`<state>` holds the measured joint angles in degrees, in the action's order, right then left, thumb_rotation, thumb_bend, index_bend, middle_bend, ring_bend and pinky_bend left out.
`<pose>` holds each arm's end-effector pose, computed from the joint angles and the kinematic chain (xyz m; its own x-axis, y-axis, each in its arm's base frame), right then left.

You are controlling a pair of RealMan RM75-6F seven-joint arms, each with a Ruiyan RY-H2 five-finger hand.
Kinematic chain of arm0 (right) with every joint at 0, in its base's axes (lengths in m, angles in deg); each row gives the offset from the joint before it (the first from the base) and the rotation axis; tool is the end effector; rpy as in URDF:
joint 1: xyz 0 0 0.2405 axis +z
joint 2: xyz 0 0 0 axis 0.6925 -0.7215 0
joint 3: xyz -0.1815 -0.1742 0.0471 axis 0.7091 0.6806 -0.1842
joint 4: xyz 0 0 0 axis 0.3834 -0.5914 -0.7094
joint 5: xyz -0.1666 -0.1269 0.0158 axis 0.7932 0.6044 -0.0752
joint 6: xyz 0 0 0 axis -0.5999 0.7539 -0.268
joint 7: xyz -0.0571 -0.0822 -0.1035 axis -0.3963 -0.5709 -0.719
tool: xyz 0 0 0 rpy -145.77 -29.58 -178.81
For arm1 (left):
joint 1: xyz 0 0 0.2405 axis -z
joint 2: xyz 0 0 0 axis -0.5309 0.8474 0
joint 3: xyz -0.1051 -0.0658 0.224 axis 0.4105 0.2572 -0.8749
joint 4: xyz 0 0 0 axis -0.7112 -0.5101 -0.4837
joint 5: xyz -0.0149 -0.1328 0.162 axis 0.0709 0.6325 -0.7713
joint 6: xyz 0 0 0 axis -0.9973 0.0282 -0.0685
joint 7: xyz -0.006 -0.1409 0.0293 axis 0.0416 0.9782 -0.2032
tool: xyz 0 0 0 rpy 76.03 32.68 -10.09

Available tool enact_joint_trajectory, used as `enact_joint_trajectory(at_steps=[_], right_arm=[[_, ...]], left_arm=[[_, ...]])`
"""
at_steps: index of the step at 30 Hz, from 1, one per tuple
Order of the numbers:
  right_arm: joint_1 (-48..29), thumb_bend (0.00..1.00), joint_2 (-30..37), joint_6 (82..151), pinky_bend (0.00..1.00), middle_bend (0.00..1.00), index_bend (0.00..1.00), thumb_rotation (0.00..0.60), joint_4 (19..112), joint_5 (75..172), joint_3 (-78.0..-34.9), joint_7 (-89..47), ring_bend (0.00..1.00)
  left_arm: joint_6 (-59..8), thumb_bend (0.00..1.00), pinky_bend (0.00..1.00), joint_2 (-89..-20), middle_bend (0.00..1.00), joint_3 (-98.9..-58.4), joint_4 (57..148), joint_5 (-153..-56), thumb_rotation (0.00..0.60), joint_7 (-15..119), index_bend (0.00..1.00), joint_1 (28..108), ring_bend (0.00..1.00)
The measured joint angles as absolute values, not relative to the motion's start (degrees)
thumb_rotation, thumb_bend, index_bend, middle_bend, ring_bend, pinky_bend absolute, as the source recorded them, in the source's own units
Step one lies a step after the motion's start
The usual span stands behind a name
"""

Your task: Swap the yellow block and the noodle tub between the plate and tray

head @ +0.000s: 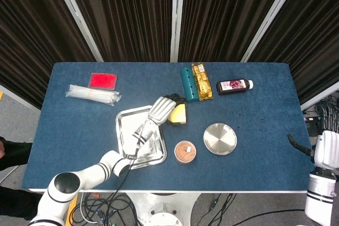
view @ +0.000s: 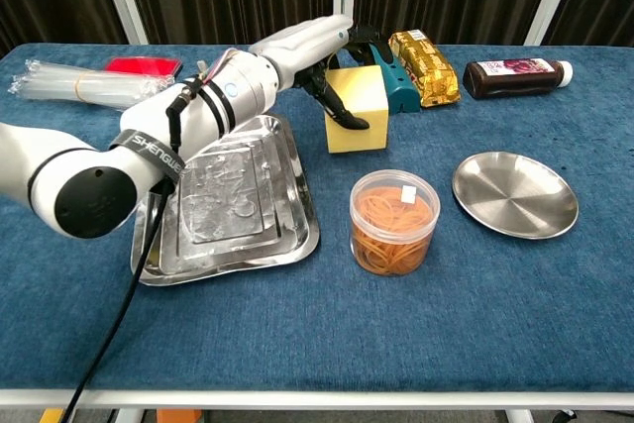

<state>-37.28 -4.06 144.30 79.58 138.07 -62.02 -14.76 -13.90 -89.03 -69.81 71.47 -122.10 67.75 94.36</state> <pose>-0.2999 -0.2266 0.1607 0.1099 0.3382 0.9346 -0.9934 0.0684 0.0921 -0.0299 0.4022 -0.1142 0.1746 0.2435 0.9540 0.8380 -0.5454 -0.0142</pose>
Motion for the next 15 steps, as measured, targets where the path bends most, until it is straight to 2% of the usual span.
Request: enact_joint_trajectory(at_steps=[6,15], right_arm=[[-36.93,0.07,-3.93,144.03,0.00,0.00,0.00,0.600,79.85,138.39,-62.01,-15.30,0.00],[-36.12,0.07,-2.98,143.14,0.00,0.00,0.00,0.600,79.61,138.53,-61.85,-16.13,0.00]], left_arm=[[-16.59,0.19,0.38,-82.89,0.44,-70.36,81.08,-122.01,0.600,65.06,0.27,91.11,0.22],[-18.88,0.19,0.39,-67.28,0.44,-73.75,106.23,-116.68,0.600,51.77,0.27,80.95,0.22]])
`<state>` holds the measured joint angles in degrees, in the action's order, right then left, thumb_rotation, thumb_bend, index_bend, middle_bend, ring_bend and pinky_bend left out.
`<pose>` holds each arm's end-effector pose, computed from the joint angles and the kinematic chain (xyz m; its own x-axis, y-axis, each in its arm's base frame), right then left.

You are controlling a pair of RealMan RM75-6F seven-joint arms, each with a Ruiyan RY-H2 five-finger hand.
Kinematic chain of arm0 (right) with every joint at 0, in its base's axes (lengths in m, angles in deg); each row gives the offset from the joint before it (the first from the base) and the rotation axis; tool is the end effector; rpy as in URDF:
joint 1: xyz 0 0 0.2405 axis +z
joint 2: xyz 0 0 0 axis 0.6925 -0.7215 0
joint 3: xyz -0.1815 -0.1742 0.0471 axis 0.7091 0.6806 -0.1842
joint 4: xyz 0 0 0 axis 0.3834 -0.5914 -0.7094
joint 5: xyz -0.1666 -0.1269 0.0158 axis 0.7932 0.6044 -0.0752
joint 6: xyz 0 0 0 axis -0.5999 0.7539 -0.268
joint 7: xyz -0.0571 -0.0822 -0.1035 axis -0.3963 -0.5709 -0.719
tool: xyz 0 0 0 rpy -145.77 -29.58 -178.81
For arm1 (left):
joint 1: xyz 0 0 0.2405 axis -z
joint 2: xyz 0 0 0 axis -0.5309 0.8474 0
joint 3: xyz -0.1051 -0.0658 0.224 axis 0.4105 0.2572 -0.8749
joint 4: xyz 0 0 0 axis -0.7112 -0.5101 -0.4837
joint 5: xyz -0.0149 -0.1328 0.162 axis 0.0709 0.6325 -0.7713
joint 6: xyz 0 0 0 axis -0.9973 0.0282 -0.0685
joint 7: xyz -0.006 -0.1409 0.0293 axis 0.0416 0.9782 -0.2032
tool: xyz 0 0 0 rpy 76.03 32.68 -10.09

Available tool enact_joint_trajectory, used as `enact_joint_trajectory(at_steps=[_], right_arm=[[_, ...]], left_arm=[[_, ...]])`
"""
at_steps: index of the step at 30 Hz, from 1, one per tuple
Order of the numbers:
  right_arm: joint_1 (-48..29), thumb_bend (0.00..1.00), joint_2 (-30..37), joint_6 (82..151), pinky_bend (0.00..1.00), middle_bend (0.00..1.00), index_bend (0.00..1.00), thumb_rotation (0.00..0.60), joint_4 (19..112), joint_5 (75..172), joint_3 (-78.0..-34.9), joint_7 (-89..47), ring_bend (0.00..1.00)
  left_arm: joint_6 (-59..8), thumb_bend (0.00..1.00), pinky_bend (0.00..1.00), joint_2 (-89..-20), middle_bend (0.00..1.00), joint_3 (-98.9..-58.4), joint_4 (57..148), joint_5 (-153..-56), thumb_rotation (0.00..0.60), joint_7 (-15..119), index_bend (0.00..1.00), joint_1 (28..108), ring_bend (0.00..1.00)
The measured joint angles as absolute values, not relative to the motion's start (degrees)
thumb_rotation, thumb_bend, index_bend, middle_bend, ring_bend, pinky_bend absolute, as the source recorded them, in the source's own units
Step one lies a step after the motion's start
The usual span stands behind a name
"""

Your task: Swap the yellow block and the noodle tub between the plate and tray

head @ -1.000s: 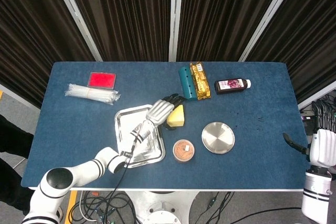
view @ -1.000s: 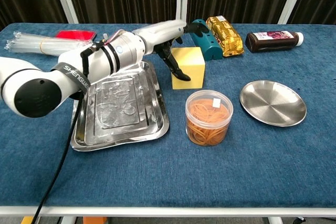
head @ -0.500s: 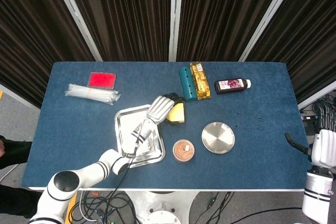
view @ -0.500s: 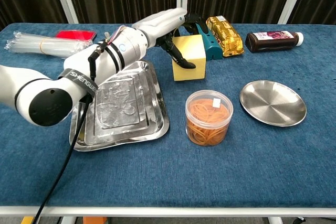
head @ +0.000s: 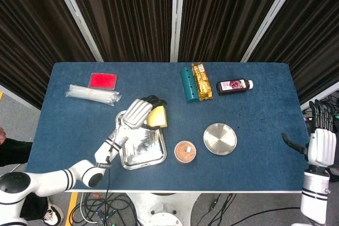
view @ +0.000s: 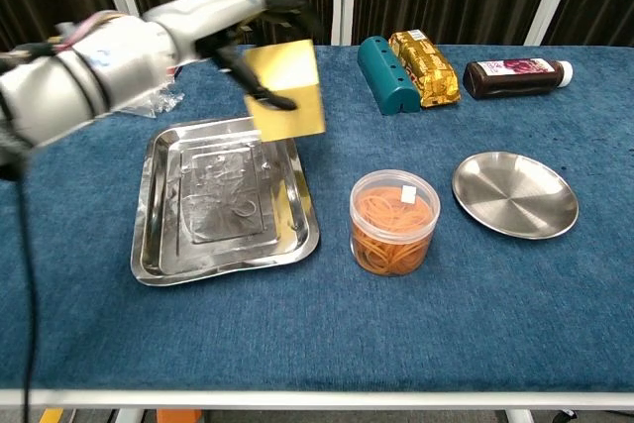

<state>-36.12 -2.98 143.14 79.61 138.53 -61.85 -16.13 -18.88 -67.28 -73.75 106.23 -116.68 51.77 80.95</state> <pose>-0.2933 -0.2330 0.1511 0.1089 0.3141 0.9431 -0.9939 0.0508 0.0979 -0.0850 0.3637 -0.0339 0.2059 0.2318 0.9507 0.8657 -0.4962 -0.0665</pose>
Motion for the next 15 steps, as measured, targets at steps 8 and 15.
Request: enact_joint_trajectory(at_steps=[8,15], right_arm=[[-35.75,0.07,-2.84,143.00,0.00,0.00,0.00,0.600,80.44,138.92,-61.55,-17.89,0.00],[-35.78,0.06,-2.89,142.81,0.00,0.00,0.00,0.600,80.37,138.54,-61.56,-18.04,0.00]], left_arm=[[-19.36,0.16,0.35,-66.74,0.29,-77.29,108.37,-113.52,0.600,48.61,0.23,76.55,0.17],[-18.61,0.05,0.18,-68.61,0.01,-78.05,104.73,-115.72,0.600,52.11,0.07,76.15,0.00]])
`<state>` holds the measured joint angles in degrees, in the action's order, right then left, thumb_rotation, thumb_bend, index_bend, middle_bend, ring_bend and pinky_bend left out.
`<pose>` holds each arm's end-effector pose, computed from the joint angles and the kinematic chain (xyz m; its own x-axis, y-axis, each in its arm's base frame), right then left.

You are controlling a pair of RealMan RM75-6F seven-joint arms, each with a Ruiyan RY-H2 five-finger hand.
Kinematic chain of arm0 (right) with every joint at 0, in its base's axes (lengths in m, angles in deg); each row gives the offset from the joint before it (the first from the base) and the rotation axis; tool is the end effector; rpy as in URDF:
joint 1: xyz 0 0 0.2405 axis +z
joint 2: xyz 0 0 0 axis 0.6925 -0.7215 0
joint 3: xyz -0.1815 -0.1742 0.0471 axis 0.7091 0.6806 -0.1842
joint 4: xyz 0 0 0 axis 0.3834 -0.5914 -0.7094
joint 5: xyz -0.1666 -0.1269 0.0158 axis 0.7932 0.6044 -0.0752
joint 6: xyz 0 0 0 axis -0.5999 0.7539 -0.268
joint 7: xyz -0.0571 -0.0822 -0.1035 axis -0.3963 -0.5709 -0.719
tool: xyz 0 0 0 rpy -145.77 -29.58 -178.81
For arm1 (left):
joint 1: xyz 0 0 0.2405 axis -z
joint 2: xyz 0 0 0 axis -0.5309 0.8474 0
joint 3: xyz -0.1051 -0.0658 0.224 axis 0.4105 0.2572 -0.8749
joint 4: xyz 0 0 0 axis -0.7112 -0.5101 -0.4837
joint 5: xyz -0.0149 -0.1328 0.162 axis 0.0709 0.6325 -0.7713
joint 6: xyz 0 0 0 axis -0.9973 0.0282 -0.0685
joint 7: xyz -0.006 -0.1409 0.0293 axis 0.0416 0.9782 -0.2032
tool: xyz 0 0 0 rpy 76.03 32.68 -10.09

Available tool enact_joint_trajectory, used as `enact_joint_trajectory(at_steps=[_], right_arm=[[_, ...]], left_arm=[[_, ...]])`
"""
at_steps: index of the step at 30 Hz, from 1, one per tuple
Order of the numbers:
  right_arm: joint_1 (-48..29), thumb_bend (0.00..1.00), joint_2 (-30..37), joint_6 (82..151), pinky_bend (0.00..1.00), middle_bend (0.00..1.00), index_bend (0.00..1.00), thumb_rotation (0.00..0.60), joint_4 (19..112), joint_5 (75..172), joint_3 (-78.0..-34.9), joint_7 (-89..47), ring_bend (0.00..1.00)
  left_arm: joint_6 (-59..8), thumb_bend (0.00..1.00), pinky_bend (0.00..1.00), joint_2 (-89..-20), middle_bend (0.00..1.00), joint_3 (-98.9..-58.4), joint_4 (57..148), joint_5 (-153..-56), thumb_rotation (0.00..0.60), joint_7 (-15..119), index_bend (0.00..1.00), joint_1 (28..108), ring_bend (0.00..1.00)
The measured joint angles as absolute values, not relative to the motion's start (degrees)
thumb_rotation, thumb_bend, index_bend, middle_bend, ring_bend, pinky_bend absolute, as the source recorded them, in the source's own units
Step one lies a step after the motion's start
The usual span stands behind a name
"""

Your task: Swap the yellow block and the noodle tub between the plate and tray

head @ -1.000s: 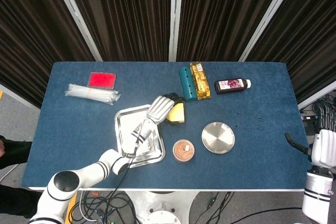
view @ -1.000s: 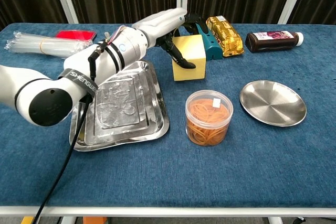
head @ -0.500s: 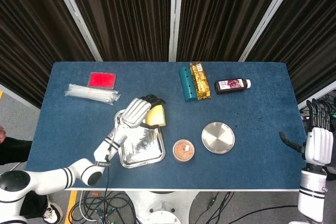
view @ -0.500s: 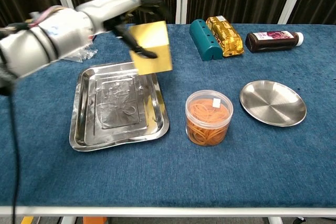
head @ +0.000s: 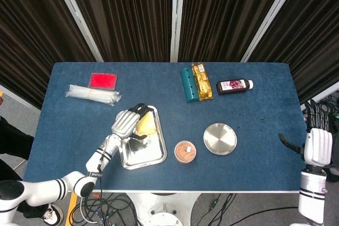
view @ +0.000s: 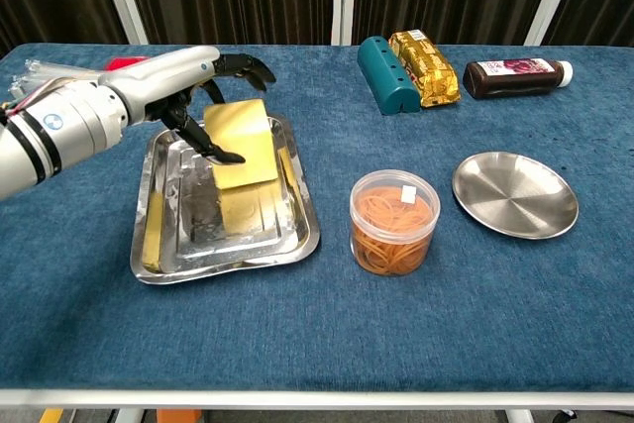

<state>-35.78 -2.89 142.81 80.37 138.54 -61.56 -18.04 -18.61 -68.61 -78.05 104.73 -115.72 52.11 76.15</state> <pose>-0.2897 -0.2339 0.1478 0.1267 0.3007 0.9453 -0.9918 0.0524 0.1163 -0.1296 0.3420 -0.0526 0.2259 0.3068 0.9246 0.9067 -0.4133 -0.0844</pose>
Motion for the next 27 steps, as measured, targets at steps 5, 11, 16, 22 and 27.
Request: enact_joint_trajectory(at_steps=[5,11,16,22,27], right_arm=[[-35.74,0.06,-3.15,142.37,0.00,0.00,0.00,0.600,80.63,139.08,-61.02,-17.90,0.00],[-35.06,0.06,-4.59,141.38,0.00,0.00,0.00,0.600,82.44,141.51,-59.96,-19.17,0.00],[-33.12,0.06,-7.33,136.44,0.00,0.00,0.00,0.600,86.11,143.15,-58.29,-22.61,0.00],[-28.24,0.05,-10.19,125.69,0.00,0.00,0.00,0.600,93.05,144.29,-56.06,-29.61,0.00],[-22.75,0.04,-9.77,116.97,0.00,0.00,0.00,0.600,97.52,143.79,-54.95,-36.92,0.00]], left_arm=[[-19.39,0.02,0.13,-68.07,0.00,-78.14,104.50,-117.17,0.600,53.26,0.04,75.57,0.00],[-23.09,0.02,0.13,-62.46,0.00,-78.33,111.90,-117.05,0.600,51.02,0.04,72.52,0.00],[-30.54,0.02,0.12,-54.89,0.00,-80.27,121.22,-116.84,0.600,47.00,0.05,66.01,0.00],[-40.43,0.02,0.12,-50.13,0.00,-83.34,124.33,-116.82,0.600,44.40,0.05,56.93,0.00],[-45.22,0.02,0.12,-48.67,0.00,-86.70,124.91,-117.56,0.600,43.63,0.05,50.98,0.00]])
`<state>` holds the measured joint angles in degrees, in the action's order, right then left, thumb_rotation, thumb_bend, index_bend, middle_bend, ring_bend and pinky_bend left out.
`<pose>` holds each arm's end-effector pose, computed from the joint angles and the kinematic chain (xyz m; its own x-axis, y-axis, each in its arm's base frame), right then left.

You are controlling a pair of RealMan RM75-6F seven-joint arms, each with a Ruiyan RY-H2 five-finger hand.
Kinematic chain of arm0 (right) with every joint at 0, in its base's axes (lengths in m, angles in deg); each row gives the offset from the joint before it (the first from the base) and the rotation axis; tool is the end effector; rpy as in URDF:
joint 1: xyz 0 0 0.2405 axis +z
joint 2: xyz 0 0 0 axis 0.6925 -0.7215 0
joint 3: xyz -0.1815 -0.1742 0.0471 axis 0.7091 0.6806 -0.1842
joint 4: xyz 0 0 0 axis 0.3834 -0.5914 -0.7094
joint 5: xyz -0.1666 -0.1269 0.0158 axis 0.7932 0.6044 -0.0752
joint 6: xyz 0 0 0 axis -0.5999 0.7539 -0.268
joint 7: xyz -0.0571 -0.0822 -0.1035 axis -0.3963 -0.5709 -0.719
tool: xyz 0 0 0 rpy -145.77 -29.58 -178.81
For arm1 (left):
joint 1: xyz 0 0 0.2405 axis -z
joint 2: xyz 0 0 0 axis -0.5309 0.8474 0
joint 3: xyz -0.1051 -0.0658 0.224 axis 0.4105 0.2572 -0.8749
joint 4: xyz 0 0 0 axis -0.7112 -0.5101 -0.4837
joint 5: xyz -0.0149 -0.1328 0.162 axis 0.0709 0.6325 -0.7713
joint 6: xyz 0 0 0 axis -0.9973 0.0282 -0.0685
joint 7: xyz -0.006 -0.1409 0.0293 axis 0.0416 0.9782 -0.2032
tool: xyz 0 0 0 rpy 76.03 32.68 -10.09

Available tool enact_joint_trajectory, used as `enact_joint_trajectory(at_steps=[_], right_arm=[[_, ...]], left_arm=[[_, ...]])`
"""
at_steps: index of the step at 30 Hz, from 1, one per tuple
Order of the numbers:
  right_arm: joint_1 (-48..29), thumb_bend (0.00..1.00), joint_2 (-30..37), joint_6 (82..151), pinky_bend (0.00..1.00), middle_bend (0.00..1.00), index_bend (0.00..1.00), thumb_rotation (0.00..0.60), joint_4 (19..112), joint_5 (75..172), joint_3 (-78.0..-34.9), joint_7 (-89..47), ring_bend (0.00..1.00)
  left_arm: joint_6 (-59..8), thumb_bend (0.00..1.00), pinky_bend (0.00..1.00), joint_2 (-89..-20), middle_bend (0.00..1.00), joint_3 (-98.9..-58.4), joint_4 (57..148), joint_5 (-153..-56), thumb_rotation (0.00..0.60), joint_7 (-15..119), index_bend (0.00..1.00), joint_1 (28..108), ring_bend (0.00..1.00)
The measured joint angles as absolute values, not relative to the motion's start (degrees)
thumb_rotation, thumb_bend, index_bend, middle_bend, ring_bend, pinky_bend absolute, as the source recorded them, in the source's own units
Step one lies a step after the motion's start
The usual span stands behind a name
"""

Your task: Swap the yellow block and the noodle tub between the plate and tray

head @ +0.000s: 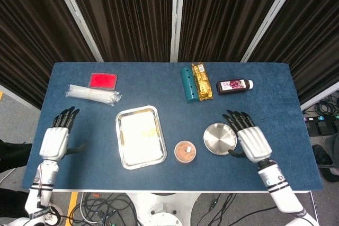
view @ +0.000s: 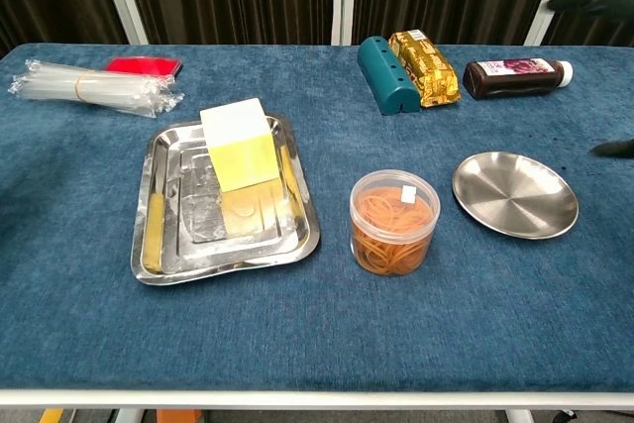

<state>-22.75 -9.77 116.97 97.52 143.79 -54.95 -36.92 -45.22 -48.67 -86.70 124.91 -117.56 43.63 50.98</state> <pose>-0.1883 -0.2522 0.0799 0.3721 -0.1868 0.9092 -0.8921 -0.3426 0.2947 -0.2553 0.2340 0.0777 0.2777 0.0494 0.9594 0.9596 -0.0617 -0.2745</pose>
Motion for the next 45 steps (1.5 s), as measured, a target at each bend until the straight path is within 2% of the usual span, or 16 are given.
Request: enact_joint_trajectory(at_steps=[7,16,19,22,25,29,34,45], right_arm=[[-15.08,0.04,-5.76,107.36,0.00,0.00,0.00,0.600,99.80,135.89,-54.65,-47.98,0.00],[-7.34,0.05,2.82,103.10,0.02,0.02,0.00,0.600,98.73,123.47,-53.70,-58.74,0.00],[-5.27,0.07,5.34,103.01,0.09,0.06,0.00,0.600,97.65,121.01,-53.27,-60.79,0.00],[-3.88,0.10,7.24,103.70,0.27,0.13,0.09,0.600,96.56,119.08,-52.84,-62.52,0.06],[-3.04,0.15,8.62,104.77,0.45,0.25,0.24,0.600,95.81,117.74,-52.37,-63.23,0.21],[-2.46,0.19,9.39,106.00,0.56,0.34,0.37,0.600,95.11,117.09,-51.87,-63.39,0.32],[-2.65,0.22,8.38,108.15,0.61,0.41,0.48,0.600,95.99,118.80,-51.76,-62.15,0.39],[-8.38,0.22,-0.19,116.28,0.61,0.41,0.49,0.600,97.78,119.76,-50.78,-56.58,0.39]], left_arm=[[-47.34,0.02,0.11,-48.43,0.00,-88.98,123.26,-118.85,0.600,46.73,0.05,45.71,0.00],[-46.55,0.02,0.11,-48.38,0.00,-88.14,120.19,-119.75,0.600,49.83,0.05,43.77,0.00],[-45.94,0.02,0.11,-48.52,0.00,-87.82,119.35,-119.72,0.600,50.43,0.05,43.19,0.00],[-45.64,0.02,0.11,-48.62,0.00,-87.66,118.73,-119.93,0.600,50.87,0.05,42.60,0.00],[-45.38,0.02,0.11,-48.65,0.00,-87.40,118.30,-120.18,0.600,51.17,0.05,42.16,0.00],[-45.02,0.02,0.11,-48.70,0.00,-86.96,118.03,-120.41,0.600,51.40,0.05,41.80,0.00],[-44.86,0.02,0.11,-48.40,0.00,-86.69,118.52,-121.25,0.600,51.51,0.05,41.42,0.00],[-43.86,0.02,0.11,-47.21,0.00,-86.86,120.80,-123.48,0.600,52.41,0.05,40.86,0.00]])
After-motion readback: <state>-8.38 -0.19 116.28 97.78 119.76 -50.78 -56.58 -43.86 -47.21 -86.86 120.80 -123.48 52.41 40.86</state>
